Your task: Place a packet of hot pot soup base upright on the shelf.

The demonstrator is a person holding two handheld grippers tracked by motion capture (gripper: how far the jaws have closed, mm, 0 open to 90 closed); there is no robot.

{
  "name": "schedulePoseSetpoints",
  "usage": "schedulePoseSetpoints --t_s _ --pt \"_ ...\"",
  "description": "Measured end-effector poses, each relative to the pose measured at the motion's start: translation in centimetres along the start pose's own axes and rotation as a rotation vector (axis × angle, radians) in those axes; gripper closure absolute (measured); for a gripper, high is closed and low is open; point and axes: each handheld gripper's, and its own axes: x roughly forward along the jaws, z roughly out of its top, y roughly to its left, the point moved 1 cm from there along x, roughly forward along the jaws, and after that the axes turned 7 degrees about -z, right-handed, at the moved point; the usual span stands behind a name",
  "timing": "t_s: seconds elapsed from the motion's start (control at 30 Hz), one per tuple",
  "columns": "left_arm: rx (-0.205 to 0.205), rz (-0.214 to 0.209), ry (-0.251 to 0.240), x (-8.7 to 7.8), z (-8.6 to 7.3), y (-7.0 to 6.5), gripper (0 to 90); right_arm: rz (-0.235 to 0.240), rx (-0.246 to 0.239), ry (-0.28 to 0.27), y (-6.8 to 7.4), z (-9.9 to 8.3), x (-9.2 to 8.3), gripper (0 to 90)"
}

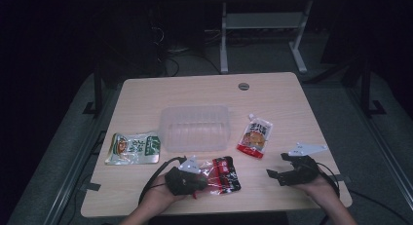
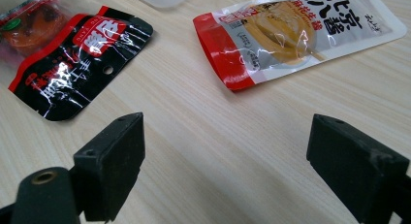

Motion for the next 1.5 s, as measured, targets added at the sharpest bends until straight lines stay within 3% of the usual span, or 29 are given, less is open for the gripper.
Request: schedulePoseSetpoints --t_s 0.27,0.4,0.5,0.63,0.73,1.17,1.3,1.5 --pt "-0.014 0.049 -0.066 -2.5 -0.9 1.5 89.7 -0.005 0.015 0.021 0.2 0.1 0.1 13.1" --pt "-0.028 0.058 -0.072 -2.7 -1.2 1.9 89.7 -0.006 0.009 0.027 0.3 0.1 0.3 13.1" --pt "-0.015 0.073 -0.041 -2.6 -1.5 2.4 89.7 -0.003 0.019 0.031 0.3 0.1 0.4 13.2" --pt "-0.033 0.081 -0.044 -2.4 -1.6 2.8 89.7 -0.007 0.021 0.026 0.2 0.1 0.4 13.1" --pt "-0.064 0.067 -0.062 -2.2 -1.8 3.0 89.7 -0.008 0.025 0.028 0.2 0.1 0.3 13.2" --pt "-0.07 0.051 -0.015 -1.5 -2.1 3.1 89.7 -0.007 0.014 0.027 0.3 0.2 0.3 13.2" --pt "-0.076 0.044 0.015 -1.2 -2.3 3.1 89.7 0.006 0.015 0.016 0.4 0.3 0.2 13.2" --pt "-0.088 0.037 0.022 -1.1 -2.4 3.3 89.7 0.046 0.03 -0.022 1.0 1.0 -0.1 13.1"
